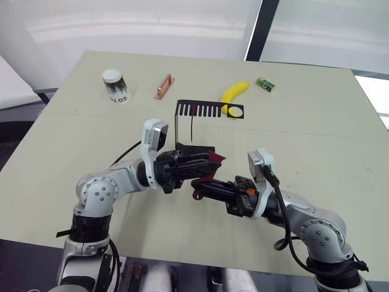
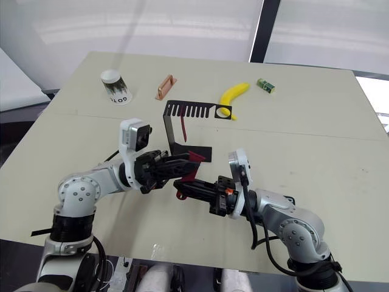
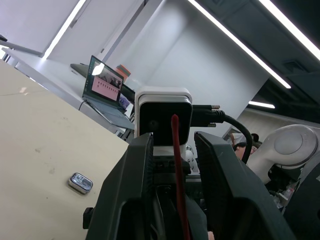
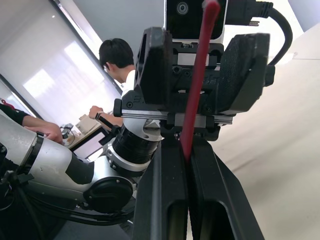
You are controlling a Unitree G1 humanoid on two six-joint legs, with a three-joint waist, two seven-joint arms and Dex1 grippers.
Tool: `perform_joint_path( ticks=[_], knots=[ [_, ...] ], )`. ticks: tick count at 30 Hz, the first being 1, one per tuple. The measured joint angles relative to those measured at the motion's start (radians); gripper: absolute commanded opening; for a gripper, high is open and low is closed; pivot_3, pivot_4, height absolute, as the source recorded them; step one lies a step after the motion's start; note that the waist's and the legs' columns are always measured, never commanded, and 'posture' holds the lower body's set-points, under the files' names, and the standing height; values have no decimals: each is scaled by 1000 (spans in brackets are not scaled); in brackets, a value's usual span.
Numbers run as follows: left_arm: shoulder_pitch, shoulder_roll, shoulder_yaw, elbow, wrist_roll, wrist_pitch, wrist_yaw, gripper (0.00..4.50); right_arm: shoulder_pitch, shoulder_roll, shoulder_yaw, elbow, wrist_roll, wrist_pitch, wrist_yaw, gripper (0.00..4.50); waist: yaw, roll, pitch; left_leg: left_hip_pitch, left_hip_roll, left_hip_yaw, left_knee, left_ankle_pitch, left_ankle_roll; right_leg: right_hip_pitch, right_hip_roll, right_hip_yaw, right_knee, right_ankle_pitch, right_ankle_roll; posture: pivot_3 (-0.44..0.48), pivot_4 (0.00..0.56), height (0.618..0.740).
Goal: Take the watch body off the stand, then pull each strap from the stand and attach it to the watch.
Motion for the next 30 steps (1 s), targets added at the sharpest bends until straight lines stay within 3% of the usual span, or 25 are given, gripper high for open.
perform_joint_path(
  ticks=[30],
  knots=[
    [34, -2, -3, 0, -6, 0, 11, 1445, 34, -8, 17, 0, -3, -1, 3, 0, 0, 0, 0, 0, 0, 0, 0, 0, 0, 0, 0, 0, 0, 0, 0, 0, 150, 729]
  ],
)
